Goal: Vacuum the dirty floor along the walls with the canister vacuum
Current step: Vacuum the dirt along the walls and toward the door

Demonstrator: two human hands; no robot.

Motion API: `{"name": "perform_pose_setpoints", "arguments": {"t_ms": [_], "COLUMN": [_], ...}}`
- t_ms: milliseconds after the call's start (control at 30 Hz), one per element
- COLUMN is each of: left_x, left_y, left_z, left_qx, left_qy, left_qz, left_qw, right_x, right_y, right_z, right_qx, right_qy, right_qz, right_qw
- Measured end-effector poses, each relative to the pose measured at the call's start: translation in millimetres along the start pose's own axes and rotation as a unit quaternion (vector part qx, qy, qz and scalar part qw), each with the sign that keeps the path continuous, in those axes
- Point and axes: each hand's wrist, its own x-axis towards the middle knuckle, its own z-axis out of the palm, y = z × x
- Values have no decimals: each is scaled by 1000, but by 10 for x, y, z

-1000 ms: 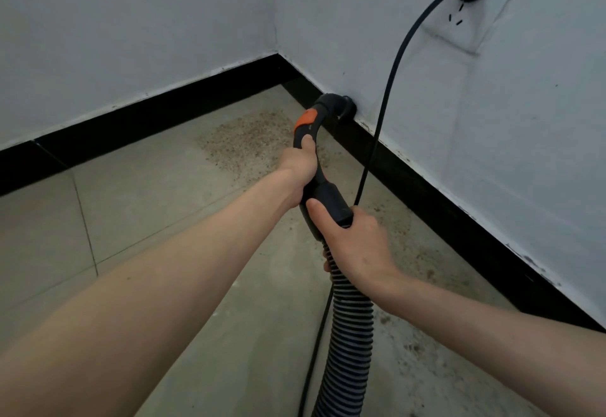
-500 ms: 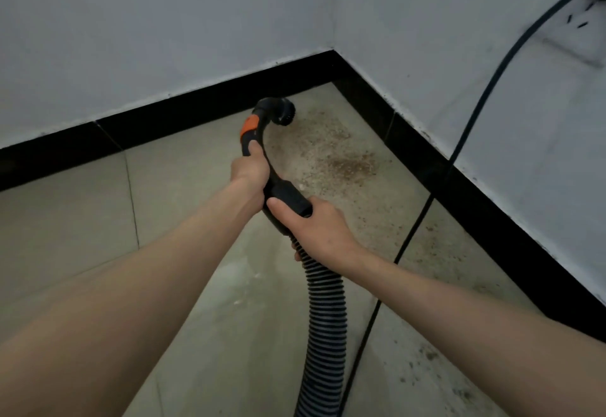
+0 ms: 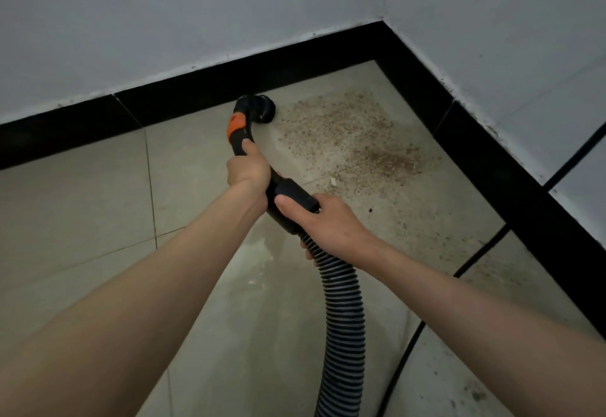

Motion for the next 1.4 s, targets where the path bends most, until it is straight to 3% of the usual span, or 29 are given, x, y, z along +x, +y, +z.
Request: {"name": "perform_pose_setpoints", "arguments": {"t_ms": [1067,1400], "left_x": [-309,-59], "left_y": [415,659], "left_z": [1544,1649], "left_qx": [159,104], "left_qy": [-142,-147], "left_qz": [101,103], "left_qw": [972,978], "right_x": [306,672], "right_y": [398,192], "right_z": [-983,-1119], "right_qx": [126,136], "right_qy": [165,155], "right_qz": [40,19], "right_qw": [977,978]}}
